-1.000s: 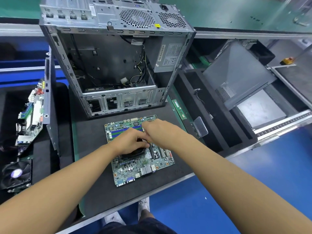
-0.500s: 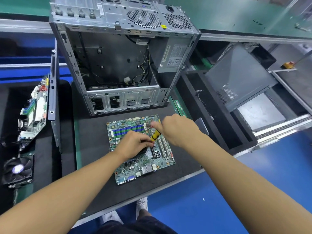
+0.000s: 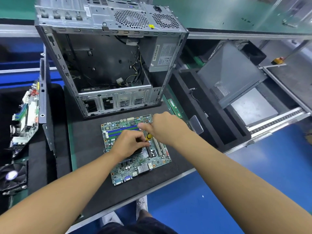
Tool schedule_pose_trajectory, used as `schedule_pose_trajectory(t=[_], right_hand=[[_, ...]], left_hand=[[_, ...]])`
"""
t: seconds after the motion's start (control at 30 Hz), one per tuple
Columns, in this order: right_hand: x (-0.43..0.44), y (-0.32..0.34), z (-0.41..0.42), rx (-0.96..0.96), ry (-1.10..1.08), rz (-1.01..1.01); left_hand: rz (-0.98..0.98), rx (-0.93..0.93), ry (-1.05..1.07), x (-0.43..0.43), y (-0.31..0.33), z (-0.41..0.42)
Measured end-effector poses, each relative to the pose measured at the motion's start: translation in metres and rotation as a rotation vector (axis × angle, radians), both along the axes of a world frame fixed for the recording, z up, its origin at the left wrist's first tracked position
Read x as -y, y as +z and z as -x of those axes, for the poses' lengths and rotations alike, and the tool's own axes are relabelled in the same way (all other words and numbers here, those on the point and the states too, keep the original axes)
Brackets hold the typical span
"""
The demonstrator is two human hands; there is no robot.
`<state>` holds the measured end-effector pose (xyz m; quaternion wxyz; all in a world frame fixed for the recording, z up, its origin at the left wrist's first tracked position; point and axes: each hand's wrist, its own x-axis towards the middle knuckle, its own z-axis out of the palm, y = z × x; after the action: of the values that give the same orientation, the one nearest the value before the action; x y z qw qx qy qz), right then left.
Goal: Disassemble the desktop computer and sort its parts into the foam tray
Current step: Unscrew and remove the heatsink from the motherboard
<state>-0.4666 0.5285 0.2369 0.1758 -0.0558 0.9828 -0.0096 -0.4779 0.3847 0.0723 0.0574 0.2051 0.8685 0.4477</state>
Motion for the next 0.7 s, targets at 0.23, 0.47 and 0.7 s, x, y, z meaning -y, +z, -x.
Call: schedule_pose_trajectory(t=[0.23, 0.47, 0.7], right_hand=[[0.01, 0.0, 0.002, -0.054, 0.262, 0.029], [0.005, 0.001, 0.006, -0.025, 0.375, 0.099], [0.004, -0.007, -0.001, -0.046, 0.13, 0.038]], left_hand=[[-0.028, 0.018, 0.003, 0.0, 0.0, -0.001], [-0.014, 0.074, -0.081, 0.011, 0.002, 0.002], [-0.043, 0.083, -0.018, 0.009, -0.001, 0.0]])
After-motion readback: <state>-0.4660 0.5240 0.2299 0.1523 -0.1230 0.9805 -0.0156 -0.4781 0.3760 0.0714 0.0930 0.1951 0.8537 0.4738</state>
